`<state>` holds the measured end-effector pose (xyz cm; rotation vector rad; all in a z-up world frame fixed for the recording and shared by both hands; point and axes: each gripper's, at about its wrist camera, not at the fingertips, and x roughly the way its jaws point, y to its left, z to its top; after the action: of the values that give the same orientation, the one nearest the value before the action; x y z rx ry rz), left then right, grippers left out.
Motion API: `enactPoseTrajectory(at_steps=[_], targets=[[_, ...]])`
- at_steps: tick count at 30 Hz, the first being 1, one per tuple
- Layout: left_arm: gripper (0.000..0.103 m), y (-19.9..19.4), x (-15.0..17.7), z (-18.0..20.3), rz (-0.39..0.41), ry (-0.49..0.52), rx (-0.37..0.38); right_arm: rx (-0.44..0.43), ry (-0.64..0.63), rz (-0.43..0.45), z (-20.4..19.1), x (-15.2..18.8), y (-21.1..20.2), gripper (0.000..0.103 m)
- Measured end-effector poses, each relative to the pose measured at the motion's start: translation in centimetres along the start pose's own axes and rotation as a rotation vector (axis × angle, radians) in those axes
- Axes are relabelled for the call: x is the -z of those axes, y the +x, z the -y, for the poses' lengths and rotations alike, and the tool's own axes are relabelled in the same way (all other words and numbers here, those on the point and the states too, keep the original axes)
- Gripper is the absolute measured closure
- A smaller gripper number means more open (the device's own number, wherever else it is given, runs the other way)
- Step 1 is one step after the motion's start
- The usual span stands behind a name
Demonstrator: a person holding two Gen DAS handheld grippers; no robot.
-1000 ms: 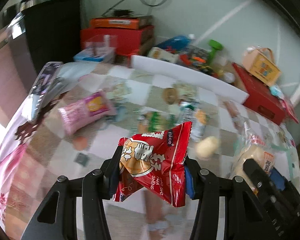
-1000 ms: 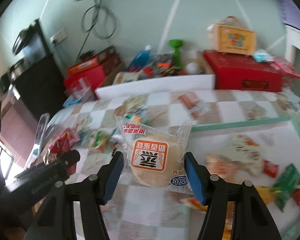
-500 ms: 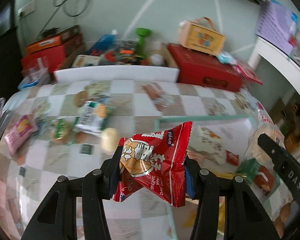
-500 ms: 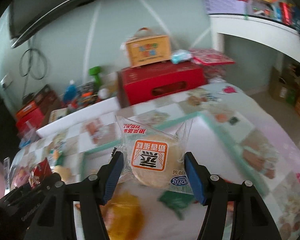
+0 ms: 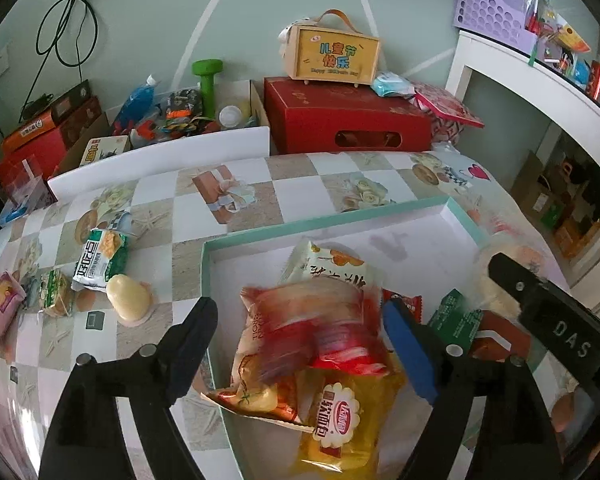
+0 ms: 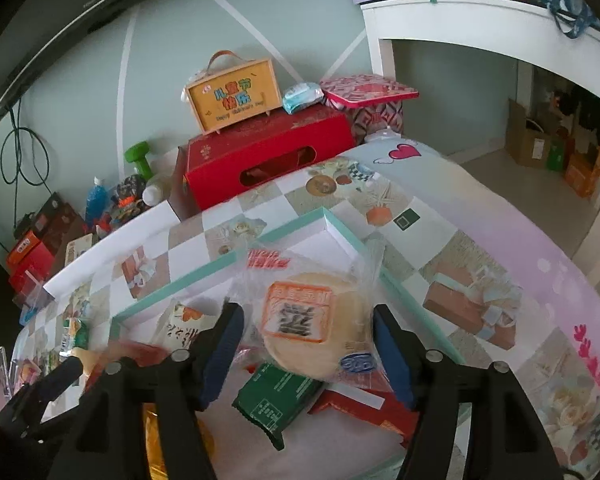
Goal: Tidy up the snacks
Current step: 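Open both grippers to drop the red bag and bun bag into the tray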
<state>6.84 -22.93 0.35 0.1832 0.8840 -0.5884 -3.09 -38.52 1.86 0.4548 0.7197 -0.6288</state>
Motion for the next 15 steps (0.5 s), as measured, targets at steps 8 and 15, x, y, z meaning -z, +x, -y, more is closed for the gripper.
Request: enactPoseTrajectory(at_steps=[8, 15], targets=[[0.017, 0.0, 0.0, -2.6, -0.011, -0.085, -0.037, 0.019, -0.033, -0.023, -0.9, 0.3, 0.6, 0.018], [0.008, 1.0, 0.4, -5.5, -0.027, -0.182, -0.127, 0.055, -0.055, -0.064, -1.5, 0.7, 1.7, 0.0]])
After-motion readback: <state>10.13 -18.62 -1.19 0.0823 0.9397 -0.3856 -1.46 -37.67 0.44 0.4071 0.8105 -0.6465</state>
